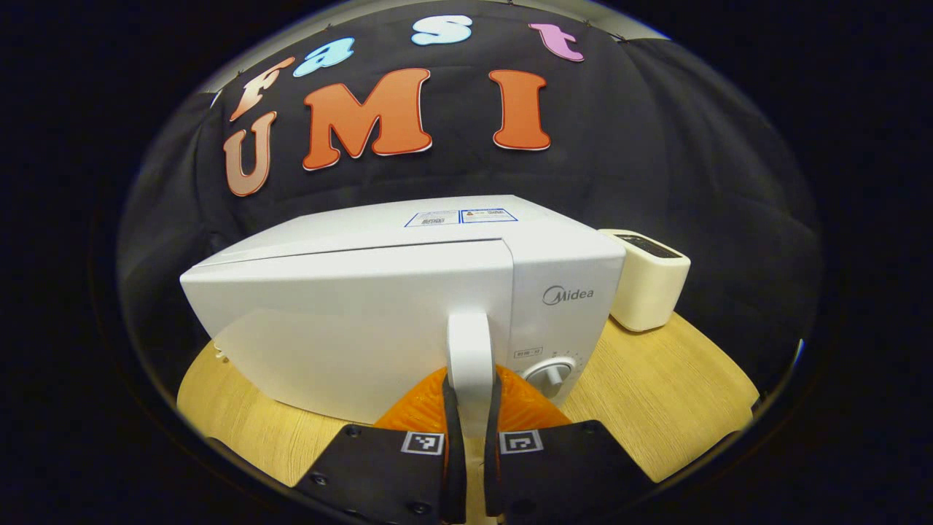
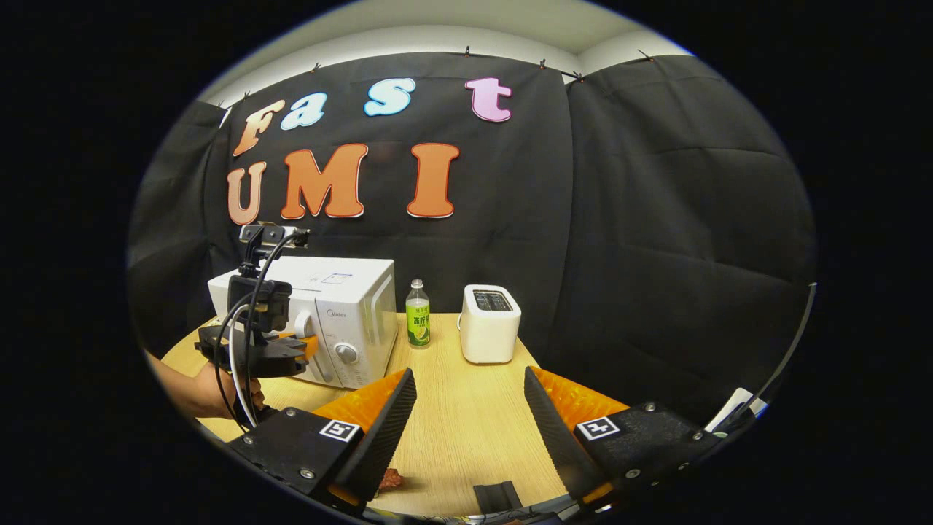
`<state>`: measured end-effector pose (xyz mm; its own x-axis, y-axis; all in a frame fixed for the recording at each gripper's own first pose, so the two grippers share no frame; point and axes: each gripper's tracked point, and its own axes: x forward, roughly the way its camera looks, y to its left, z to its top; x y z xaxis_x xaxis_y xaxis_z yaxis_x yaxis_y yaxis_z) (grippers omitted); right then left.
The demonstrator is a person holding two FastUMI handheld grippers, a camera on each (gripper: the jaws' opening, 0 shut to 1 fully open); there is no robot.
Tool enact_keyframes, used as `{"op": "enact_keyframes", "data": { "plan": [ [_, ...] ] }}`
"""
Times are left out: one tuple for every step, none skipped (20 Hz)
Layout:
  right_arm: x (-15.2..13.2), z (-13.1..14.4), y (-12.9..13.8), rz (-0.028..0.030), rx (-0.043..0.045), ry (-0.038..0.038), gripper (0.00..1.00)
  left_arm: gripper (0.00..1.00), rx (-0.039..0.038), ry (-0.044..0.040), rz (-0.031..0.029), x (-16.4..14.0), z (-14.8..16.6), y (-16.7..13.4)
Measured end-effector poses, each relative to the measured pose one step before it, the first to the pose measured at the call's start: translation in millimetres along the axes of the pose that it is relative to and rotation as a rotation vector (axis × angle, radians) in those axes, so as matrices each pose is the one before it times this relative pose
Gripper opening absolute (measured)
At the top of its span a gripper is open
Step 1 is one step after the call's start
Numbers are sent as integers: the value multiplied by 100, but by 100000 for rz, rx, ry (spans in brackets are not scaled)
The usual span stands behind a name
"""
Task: Open the microwave oven with the left hand, put the food in, and close the microwave oven.
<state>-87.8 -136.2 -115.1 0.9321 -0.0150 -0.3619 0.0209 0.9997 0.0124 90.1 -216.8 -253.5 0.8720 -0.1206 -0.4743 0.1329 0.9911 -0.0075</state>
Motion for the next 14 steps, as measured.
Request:
{"op": "enact_keyframes", "data": {
  "plan": [
    [80, 21, -131, -15, -51, -158, 93, 14, 436, -130, 680, -903, -794, 158],
    [146, -44, -179, -214, 151, -16, 93, 13, 2918, -3801, -187, -1259, 193, 98],
    [222, -198, -106, 5, 590, 466, 93, 13, 2851, -49, -720, -1049, -539, 153],
    [158, -364, 61, 685, 840, 817, 93, 13, 870, -358, -934, -1020, -474, 195],
    [235, -386, 186, 801, 442, 897, 93, 13, -1350, 344, -468, -1157, -751, 352],
    [315, -534, 212, 1035, -42, 1127, 93, 13, -637, 1712, -182, -1070, -626, 408],
    [267, -505, 296, 1067, 60, 1542, 93, 13, -710, -421, -35, -1268, -238, 521],
    [247, -485, 413, 1606, 573, 1369, 93, 9, 333, 576, 221, -1010, -424, 502],
    [241, -376, 501, 1903, 649, 1184, 93, 13, -30, 171, 460, -1053, -632, 479],
    [322, -560, 555, 2097, 294, 1309, 92, 13, -160, 209, 679, -1109, -393, 658],
    [300, -512, 566, 2229, 0, 1446, 94, 13, -1072, 752, 1029, -1108, -607, 826],
    [390, -497, 457, 2239, -125, 1197, 93, 13, -1280, 447, 1229, -1086, -448, 802],
    [383, -340, 511, 2134, -126, 1015, 93, 13, -676, 1148, 2048, -1062, -492, 922],
    [355, -355, 406, 2166, -176, 917, 93, 13, 318, 263, 1918, -735, -324, 886]
  ]
}}
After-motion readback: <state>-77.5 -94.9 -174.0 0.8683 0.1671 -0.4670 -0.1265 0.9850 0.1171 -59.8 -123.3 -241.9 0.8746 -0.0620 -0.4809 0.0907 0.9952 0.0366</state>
